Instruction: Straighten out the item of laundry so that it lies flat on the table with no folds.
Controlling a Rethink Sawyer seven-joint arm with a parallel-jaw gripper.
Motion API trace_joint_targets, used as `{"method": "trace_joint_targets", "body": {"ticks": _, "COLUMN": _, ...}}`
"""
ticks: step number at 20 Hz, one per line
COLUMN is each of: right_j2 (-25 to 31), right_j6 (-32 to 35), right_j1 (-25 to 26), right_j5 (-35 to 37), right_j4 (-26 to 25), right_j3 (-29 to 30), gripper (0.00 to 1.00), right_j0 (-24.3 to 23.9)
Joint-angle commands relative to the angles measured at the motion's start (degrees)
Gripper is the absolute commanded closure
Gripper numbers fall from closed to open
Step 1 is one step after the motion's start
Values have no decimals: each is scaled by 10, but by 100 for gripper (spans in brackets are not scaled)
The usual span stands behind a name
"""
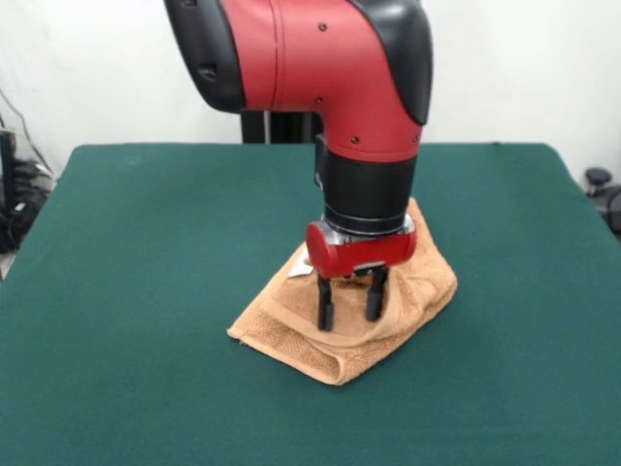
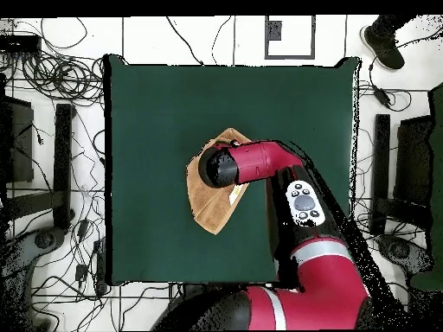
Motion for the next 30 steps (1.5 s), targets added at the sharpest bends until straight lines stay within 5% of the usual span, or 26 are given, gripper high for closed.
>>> {"method": "trace_joint_targets", "body": {"ticks": 1, "right_j2": -17, "right_j6": 114, "right_j1": 19, "right_j5": -16, "right_j4": 19, "right_j3": 27, "gripper": 0, "right_j0": 33}}
{"method": "trace_joint_targets", "body": {"ticks": 9, "right_j2": -46, "right_j6": 155, "right_j1": -8, "right_j5": 47, "right_j4": 87, "right_j3": 65, "gripper": 0, "right_j0": 70}}
{"method": "trace_joint_targets", "body": {"ticks": 30, "right_j2": -130, "right_j6": 144, "right_j1": -8, "right_j5": 36, "right_j4": 175, "right_j3": 73, "gripper": 0, "right_j0": 133}}
